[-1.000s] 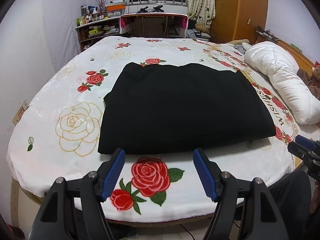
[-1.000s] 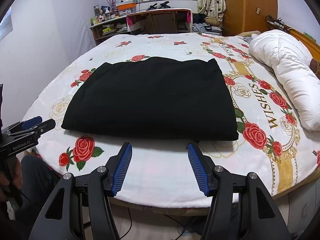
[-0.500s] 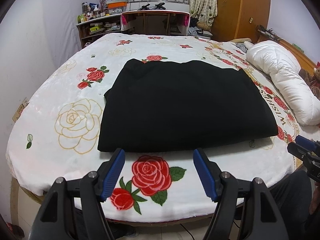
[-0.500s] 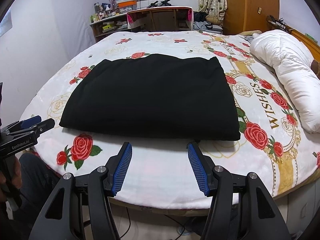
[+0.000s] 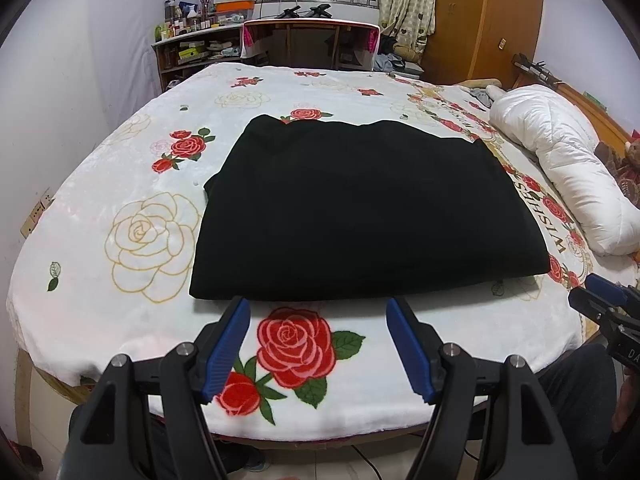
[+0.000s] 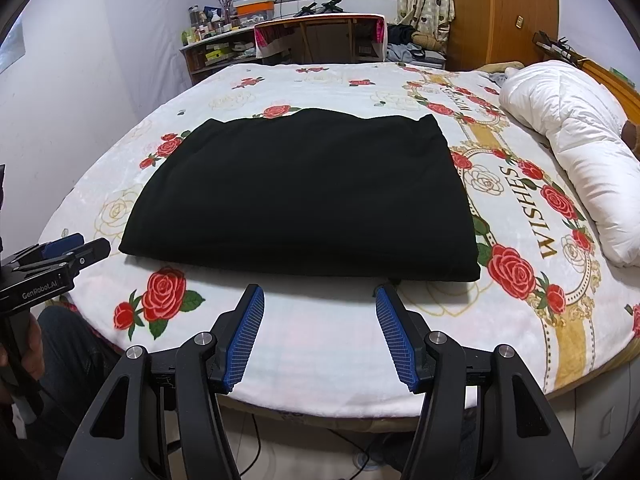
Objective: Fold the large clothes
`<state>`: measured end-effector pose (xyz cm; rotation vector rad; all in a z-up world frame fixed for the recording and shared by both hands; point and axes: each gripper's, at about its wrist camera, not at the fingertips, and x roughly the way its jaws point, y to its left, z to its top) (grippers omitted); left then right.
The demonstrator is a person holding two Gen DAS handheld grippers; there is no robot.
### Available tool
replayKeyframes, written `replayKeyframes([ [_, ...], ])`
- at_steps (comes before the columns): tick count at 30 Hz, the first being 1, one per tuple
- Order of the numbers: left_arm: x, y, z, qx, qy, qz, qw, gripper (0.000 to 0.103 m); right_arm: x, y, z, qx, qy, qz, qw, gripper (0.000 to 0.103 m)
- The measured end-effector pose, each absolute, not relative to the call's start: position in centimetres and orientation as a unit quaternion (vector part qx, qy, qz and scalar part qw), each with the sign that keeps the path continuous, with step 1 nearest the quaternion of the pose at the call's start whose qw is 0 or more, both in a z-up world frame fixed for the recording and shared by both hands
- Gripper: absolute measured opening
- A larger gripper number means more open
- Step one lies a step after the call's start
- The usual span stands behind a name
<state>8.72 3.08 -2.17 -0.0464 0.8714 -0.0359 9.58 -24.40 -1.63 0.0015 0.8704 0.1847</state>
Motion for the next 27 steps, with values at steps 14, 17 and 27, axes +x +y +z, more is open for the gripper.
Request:
replayKeyframes([
  [14,8.50,2.75,-1.88,-0.022,0.423,-0.020,0.906,0.073,9.49,-24.46,-1.52,0.002,0.422,0.088,0.902,0.059],
  [17,8.47,2.67,-1.85,-0.020,0.423,-0.018,0.906,0.073,9.47,-24.46,-1.46,0.002,0.421,0.088,0.903,0.059],
  [27,8.35,2.73,-1.85,-0.022,0.424,-0.022,0.905,0.073,9.44,-24.41,-1.32,0.000,0.421,0.086,0.903,0.059],
])
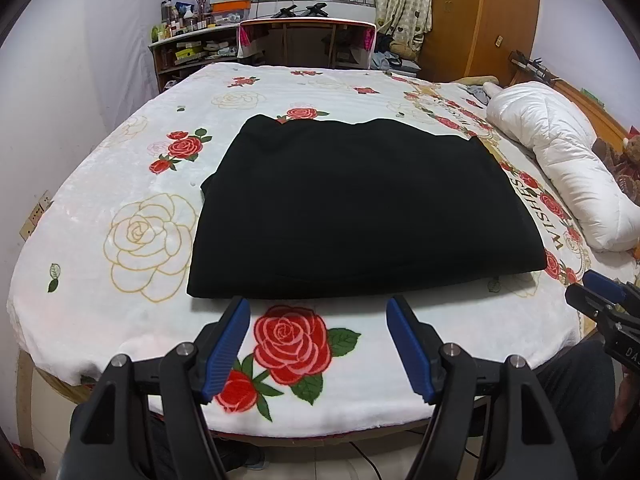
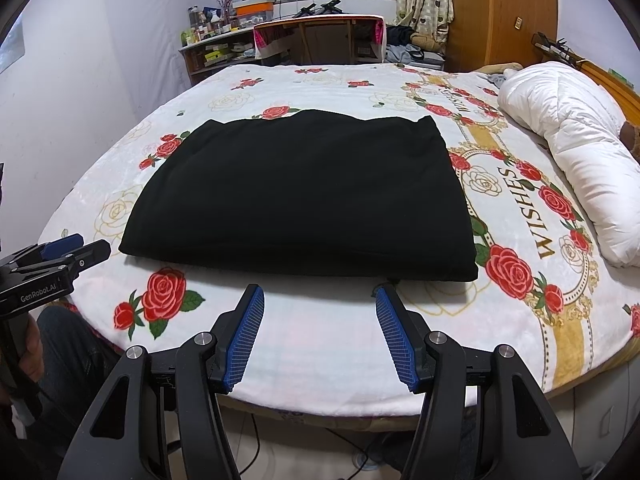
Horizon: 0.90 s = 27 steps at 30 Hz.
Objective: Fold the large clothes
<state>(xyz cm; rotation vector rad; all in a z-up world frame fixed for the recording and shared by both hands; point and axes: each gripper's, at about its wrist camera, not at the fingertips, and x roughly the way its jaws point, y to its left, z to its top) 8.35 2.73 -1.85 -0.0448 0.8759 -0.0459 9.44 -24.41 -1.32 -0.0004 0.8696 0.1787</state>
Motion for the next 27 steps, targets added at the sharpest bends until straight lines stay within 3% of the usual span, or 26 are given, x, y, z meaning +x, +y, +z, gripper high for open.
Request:
replayKeyframes([
  [27,7.95,2.06,-1.35,-0.009,0.414,-0.018,0.910,0.073,9.29,-24.26,-0.99,-0.002,0.420,0.085,0.904,0.059],
])
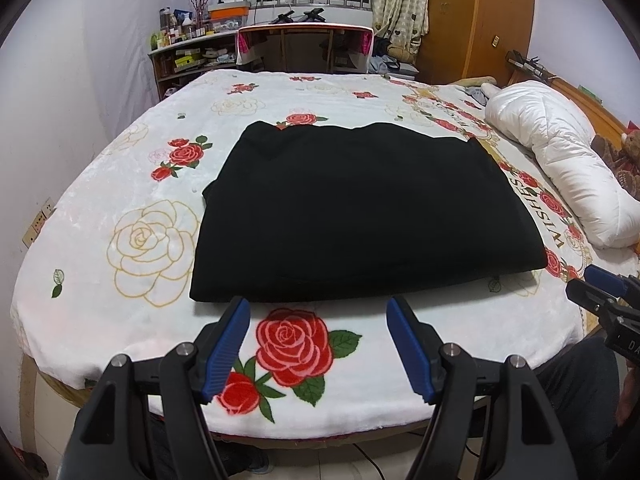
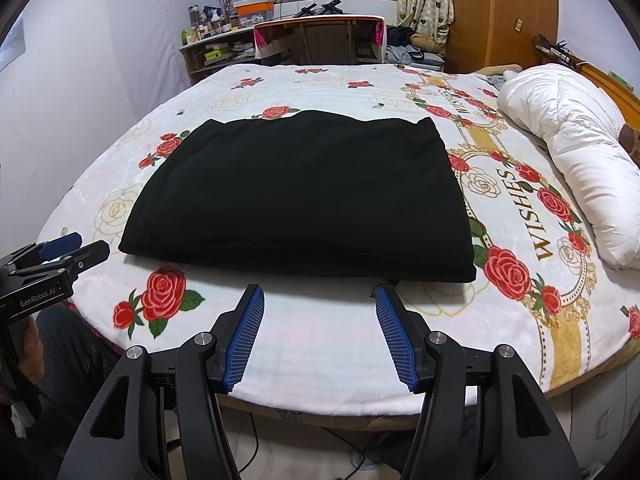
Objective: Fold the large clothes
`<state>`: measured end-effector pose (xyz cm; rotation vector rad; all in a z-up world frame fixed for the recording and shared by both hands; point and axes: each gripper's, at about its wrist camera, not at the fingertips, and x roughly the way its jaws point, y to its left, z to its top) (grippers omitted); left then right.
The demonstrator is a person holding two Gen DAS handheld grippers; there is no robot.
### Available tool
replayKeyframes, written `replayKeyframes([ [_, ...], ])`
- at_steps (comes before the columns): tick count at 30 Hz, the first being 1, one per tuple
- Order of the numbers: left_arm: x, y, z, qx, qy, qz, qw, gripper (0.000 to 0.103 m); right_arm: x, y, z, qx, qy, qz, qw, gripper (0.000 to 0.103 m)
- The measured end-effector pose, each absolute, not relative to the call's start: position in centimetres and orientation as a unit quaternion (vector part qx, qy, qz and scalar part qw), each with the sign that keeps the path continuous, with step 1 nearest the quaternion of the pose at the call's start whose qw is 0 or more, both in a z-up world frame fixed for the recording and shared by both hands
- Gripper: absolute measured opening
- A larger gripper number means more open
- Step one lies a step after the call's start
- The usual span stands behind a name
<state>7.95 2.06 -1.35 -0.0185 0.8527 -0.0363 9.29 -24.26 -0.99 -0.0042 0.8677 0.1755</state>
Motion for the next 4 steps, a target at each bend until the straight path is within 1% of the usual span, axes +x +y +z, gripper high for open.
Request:
replayKeyframes([
  [4,8.09,2.10,-1.39,-0.011,0.415,-0.014,0.910,0.073,9.32,-24.35,-0.88,-0.002,0.419,0.085,0.904,0.059],
])
